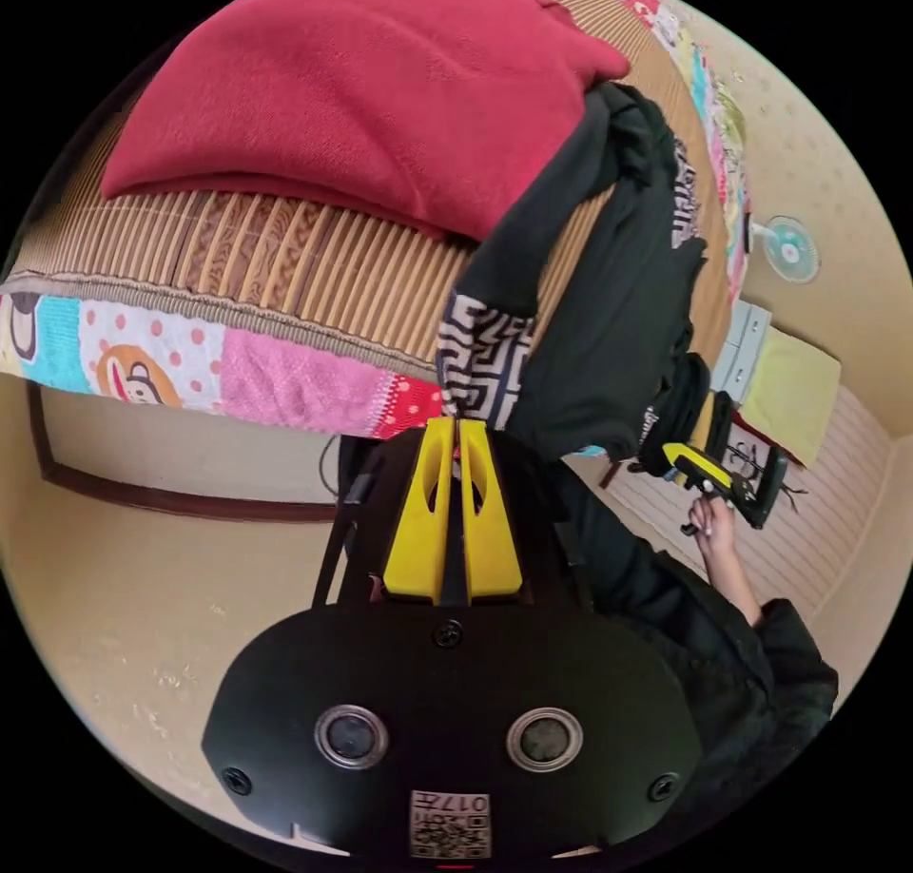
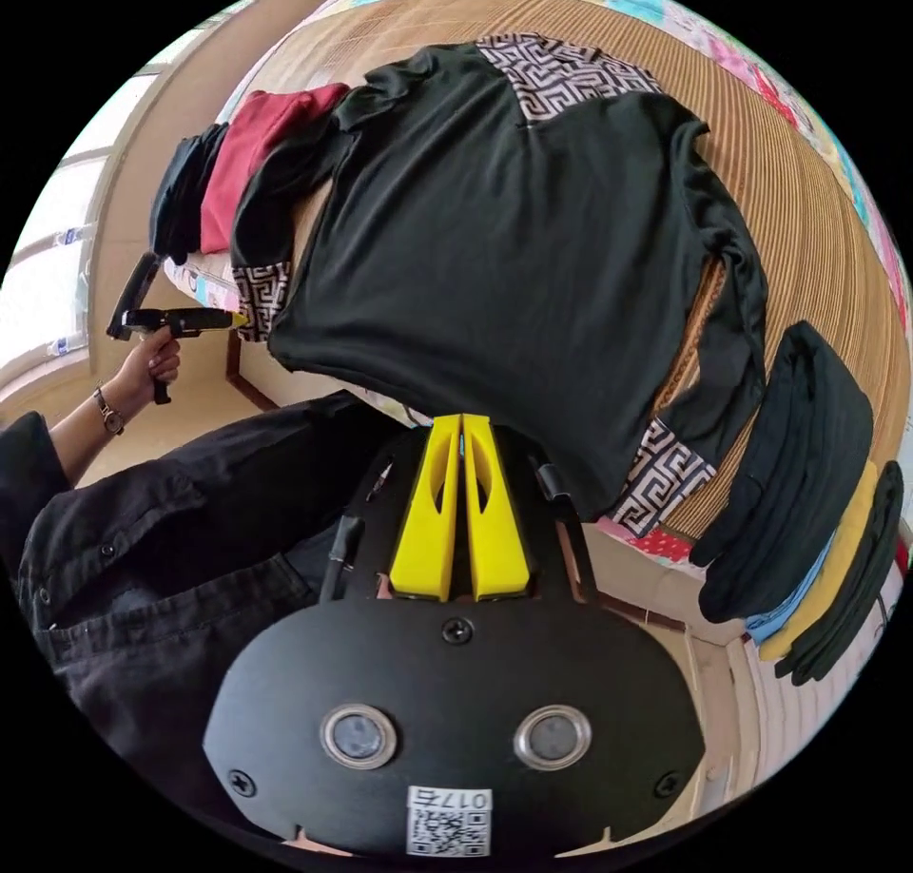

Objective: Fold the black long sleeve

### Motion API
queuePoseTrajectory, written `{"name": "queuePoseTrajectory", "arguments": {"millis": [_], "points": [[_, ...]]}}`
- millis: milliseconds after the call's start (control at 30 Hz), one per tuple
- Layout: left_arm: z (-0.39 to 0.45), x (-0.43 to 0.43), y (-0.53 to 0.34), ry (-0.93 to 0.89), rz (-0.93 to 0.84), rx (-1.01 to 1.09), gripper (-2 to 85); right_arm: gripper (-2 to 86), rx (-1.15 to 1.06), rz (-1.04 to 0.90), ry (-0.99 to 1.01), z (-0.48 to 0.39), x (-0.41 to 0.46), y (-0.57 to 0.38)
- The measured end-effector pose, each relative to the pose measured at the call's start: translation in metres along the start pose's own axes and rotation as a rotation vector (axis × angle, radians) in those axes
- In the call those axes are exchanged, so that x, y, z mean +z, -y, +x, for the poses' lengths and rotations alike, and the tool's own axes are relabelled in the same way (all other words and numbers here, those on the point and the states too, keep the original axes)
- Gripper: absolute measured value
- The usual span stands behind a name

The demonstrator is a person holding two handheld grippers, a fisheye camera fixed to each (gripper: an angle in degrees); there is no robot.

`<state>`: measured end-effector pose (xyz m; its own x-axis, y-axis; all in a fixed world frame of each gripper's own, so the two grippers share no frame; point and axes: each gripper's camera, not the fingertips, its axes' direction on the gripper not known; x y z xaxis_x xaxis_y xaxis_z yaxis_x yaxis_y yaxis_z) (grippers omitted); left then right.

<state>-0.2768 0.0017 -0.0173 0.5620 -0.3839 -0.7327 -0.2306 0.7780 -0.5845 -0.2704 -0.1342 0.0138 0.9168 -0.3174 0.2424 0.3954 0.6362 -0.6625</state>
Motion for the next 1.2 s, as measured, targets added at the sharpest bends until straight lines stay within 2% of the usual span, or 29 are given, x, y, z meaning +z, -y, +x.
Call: {"name": "queuePoseTrajectory", "arguments": {"millis": [167,367,567,633,700,800,867,967,1100,1200], "points": [[0.022,-0.076,-0.05,-0.286,0.077,0.163,-1.0,3.0,-0.173,0.154,0.066,-0.057,-0.031,-0.008],[0.046,-0.143,-0.08,-0.42,0.163,0.237,-0.9,11.4,-0.366,0.343,0.216,-0.118,-0.087,-0.04],[0.052,-0.161,-0.082,-0.489,0.141,0.234,-0.9,13.7,-0.553,0.395,-0.044,-0.197,-0.11,-0.041],[0.048,-0.162,-0.084,-0.523,0.141,0.218,-0.7,12.6,-0.573,0.363,-0.082,-0.212,-0.107,-0.031],[0.044,-0.166,-0.088,-0.569,0.15,0.21,-0.4,7.7,-0.534,0.358,-0.163,-0.219,-0.11,-0.02],[0.036,-0.188,-0.105,-0.56,0.244,0.234,2.1,4.3,-0.563,0.355,-0.185,-0.22,-0.129,-0.007],[0.021,-0.21,-0.126,-0.56,0.369,0.227,4.1,3.7,-0.587,0.325,-0.119,-0.214,-0.147,0.009],[-0.005,-0.222,-0.152,-0.6,0.465,0.193,2.2,3.2,-0.594,0.378,0.09,-0.189,-0.2,0.036],[-0.024,-0.211,-0.179,-0.594,0.455,0.157,-0.1,3.0,-0.58,0.546,0.411,-0.126,-0.288,0.056],[-0.028,-0.187,-0.206,-0.531,0.423,0.129,-0.5,2.9,-0.543,0.669,0.44,-0.07,-0.328,0.045]]}}
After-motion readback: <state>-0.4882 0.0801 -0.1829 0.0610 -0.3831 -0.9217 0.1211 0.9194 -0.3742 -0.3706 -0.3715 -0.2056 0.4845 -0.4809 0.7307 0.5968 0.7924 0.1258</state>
